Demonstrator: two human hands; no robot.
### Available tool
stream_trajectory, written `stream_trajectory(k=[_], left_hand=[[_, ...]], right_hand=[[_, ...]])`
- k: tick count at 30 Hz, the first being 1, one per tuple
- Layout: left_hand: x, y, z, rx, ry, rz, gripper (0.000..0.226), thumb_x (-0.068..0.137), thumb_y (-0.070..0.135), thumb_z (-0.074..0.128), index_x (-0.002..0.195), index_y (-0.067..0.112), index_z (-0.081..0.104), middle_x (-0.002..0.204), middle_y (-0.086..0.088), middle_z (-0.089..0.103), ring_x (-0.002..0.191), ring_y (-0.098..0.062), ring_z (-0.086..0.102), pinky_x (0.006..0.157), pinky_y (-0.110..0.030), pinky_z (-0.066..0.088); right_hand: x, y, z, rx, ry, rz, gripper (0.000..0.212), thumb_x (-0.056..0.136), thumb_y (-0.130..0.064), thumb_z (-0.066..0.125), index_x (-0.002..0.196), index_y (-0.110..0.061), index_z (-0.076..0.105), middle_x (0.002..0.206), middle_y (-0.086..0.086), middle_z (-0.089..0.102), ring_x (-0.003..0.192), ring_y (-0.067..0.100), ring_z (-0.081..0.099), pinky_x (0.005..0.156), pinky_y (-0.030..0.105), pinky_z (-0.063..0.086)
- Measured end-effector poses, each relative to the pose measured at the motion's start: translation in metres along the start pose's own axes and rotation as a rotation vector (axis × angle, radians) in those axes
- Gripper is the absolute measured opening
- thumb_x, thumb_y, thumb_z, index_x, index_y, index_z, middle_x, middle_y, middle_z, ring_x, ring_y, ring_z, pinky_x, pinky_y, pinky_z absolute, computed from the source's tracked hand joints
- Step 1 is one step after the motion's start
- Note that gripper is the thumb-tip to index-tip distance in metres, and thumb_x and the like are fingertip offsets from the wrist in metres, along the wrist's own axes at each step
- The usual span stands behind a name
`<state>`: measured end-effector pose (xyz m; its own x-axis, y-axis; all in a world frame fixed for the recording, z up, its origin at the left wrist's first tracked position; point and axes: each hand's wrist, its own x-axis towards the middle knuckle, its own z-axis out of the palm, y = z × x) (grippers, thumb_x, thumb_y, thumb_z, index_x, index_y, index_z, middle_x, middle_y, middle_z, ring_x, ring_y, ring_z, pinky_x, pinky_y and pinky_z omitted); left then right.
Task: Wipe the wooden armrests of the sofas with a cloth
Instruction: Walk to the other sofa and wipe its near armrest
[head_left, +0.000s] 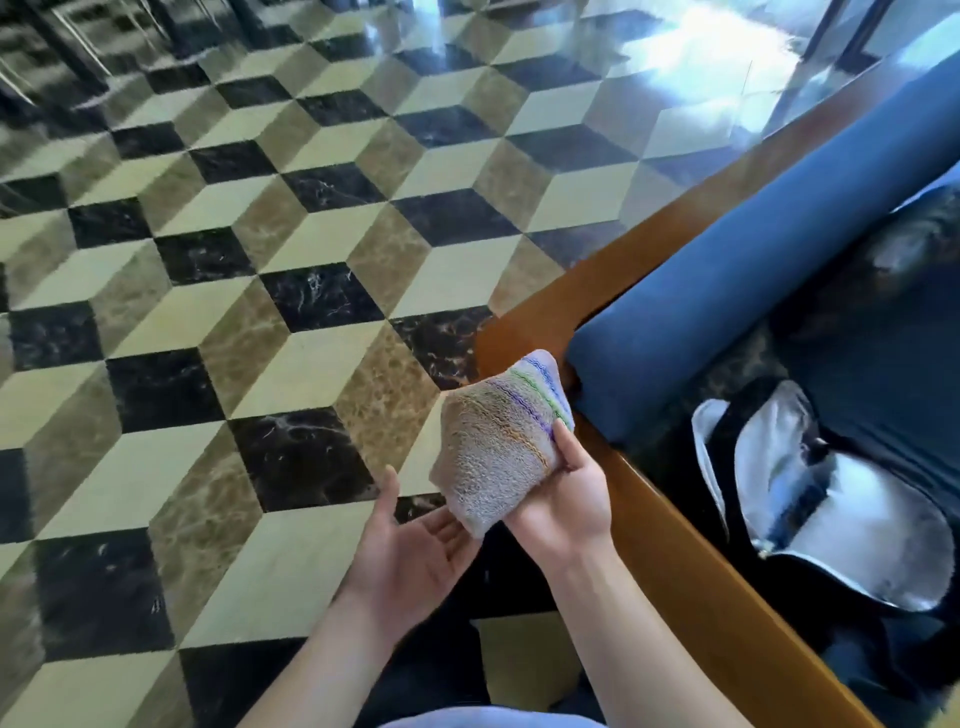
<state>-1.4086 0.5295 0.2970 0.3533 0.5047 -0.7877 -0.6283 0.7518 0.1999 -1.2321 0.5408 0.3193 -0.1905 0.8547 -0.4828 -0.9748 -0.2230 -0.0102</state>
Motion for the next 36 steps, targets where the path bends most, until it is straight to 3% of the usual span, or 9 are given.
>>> stream_trajectory(k=[2, 7, 11, 14, 19, 23, 26, 30, 36], left_hand=[[-0.004, 0.018, -0.005, 0.078, -0.066, -0.043, 0.100, 0.074, 0.085, 0.055, 0.118, -0.004, 0.072, 0.132, -0.027, 0.064, 0.113, -0.041, 0.067, 0.093, -0.050, 0.054], [-0.025, 0.085, -0.006, -0.026, -0.318, 0.046, 0.101, 0.074, 0.084, 0.060, 0.143, 0.011, 0.056, 0.148, -0.019, 0.054, 0.138, -0.038, 0.049, 0.119, -0.054, 0.029], [-0.045, 0.176, -0.025, -0.200, -0.373, 0.236, 0.103, 0.070, 0.072, 0.076, 0.148, 0.011, 0.049, 0.156, -0.020, 0.043, 0.143, -0.044, 0.039, 0.121, -0.057, 0.022], [-0.060, 0.233, -0.048, -0.137, -0.342, 0.340, 0.099, 0.078, 0.078, 0.065, 0.142, 0.004, 0.054, 0.152, -0.025, 0.047, 0.140, -0.042, 0.045, 0.118, -0.055, 0.032], [-0.059, 0.291, -0.069, 0.072, -0.347, 0.394, 0.071, 0.098, 0.056, 0.053, 0.150, 0.009, 0.044, 0.155, -0.026, 0.041, 0.141, -0.042, 0.042, 0.120, -0.062, 0.021], [-0.048, 0.337, -0.061, 0.184, -0.368, 0.415, 0.056, 0.098, 0.029, 0.060, 0.148, 0.006, 0.046, 0.149, -0.029, 0.047, 0.133, -0.043, 0.048, 0.118, -0.064, 0.025], [-0.029, 0.384, -0.054, 0.204, -0.383, 0.386, 0.052, 0.093, 0.013, 0.065, 0.143, 0.007, 0.053, 0.145, -0.026, 0.054, 0.128, -0.041, 0.056, 0.110, -0.060, 0.041], [0.007, 0.456, -0.035, 0.195, -0.325, 0.412, 0.049, 0.088, 0.011, 0.069, 0.136, 0.010, 0.061, 0.137, -0.020, 0.063, 0.116, -0.032, 0.067, 0.092, -0.048, 0.055], [0.058, 0.561, 0.021, 0.220, -0.204, 0.449, 0.041, 0.086, 0.008, 0.057, 0.125, 0.004, 0.070, 0.116, -0.018, 0.072, 0.095, -0.026, 0.072, 0.081, -0.040, 0.060]], right_hand=[[0.017, 0.020, 0.029, -0.015, -0.021, 0.012, 0.049, 0.105, -0.031, 0.038, 0.139, -0.003, 0.060, 0.144, 0.022, 0.057, 0.134, 0.040, 0.054, 0.120, 0.057, 0.027], [0.049, 0.083, 0.091, -0.109, -0.074, 0.072, 0.050, 0.106, -0.031, 0.038, 0.142, -0.002, 0.055, 0.145, 0.025, 0.056, 0.130, 0.043, 0.056, 0.111, 0.061, 0.036], [0.072, 0.122, 0.116, -0.272, -0.059, 0.118, 0.051, 0.104, -0.034, 0.040, 0.147, -0.009, 0.048, 0.145, 0.023, 0.056, 0.131, 0.042, 0.056, 0.112, 0.061, 0.036], [0.094, 0.147, 0.131, -0.371, -0.026, 0.172, 0.051, 0.102, -0.035, 0.041, 0.142, -0.008, 0.056, 0.144, 0.020, 0.059, 0.129, 0.040, 0.058, 0.110, 0.058, 0.037], [0.135, 0.179, 0.150, -0.431, 0.007, 0.171, 0.050, 0.097, -0.030, 0.046, 0.138, -0.005, 0.061, 0.143, 0.021, 0.059, 0.128, 0.039, 0.059, 0.109, 0.056, 0.039], [0.180, 0.190, 0.171, -0.425, -0.024, 0.162, 0.047, 0.096, -0.028, 0.048, 0.133, -0.004, 0.064, 0.144, 0.021, 0.058, 0.129, 0.040, 0.059, 0.107, 0.058, 0.039], [0.226, 0.195, 0.188, -0.438, -0.048, 0.169, 0.049, 0.096, -0.026, 0.049, 0.138, -0.004, 0.060, 0.147, 0.022, 0.054, 0.133, 0.040, 0.054, 0.108, 0.058, 0.042], [0.298, 0.202, 0.217, -0.425, -0.124, 0.163, 0.054, 0.098, -0.023, 0.047, 0.149, -0.004, 0.047, 0.154, 0.024, 0.045, 0.144, 0.042, 0.040, 0.120, 0.058, 0.026], [0.418, 0.202, 0.266, -0.324, -0.185, 0.147, 0.060, 0.100, -0.034, 0.043, 0.153, -0.007, 0.039, 0.146, 0.022, 0.047, 0.134, 0.039, 0.043, 0.117, 0.054, 0.028]])
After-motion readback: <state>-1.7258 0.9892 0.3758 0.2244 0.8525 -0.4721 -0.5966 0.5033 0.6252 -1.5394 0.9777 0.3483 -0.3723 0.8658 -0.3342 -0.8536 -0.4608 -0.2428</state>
